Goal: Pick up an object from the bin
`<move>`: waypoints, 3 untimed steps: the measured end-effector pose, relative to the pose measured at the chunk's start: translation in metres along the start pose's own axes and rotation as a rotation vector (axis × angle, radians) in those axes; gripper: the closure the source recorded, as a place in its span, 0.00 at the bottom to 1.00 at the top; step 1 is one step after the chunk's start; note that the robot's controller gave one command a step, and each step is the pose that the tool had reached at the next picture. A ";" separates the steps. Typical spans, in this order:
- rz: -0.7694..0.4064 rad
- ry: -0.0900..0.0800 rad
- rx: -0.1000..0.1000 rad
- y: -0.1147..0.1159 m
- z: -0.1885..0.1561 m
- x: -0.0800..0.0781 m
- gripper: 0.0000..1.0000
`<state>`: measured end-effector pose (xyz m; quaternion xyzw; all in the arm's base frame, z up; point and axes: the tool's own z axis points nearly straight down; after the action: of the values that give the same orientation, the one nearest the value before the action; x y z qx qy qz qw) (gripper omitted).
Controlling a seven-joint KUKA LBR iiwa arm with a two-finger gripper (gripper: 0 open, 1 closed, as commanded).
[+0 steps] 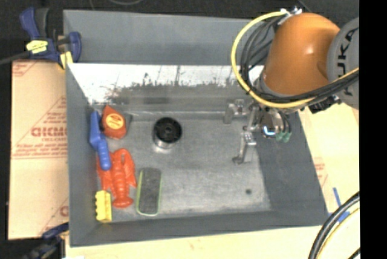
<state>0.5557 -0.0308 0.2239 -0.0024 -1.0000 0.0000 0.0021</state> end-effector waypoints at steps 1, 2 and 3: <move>-0.001 -0.008 0.001 0.000 -0.004 -0.002 0.00; -0.003 -0.017 0.002 0.039 0.032 -0.024 0.00; -0.138 -0.009 0.000 0.056 0.062 -0.073 0.00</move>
Offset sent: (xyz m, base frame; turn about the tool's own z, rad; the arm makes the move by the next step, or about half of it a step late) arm 0.0340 0.0700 -0.0629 -0.0108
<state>0.6282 0.0245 0.1612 0.0666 -0.9978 -0.0001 -0.0026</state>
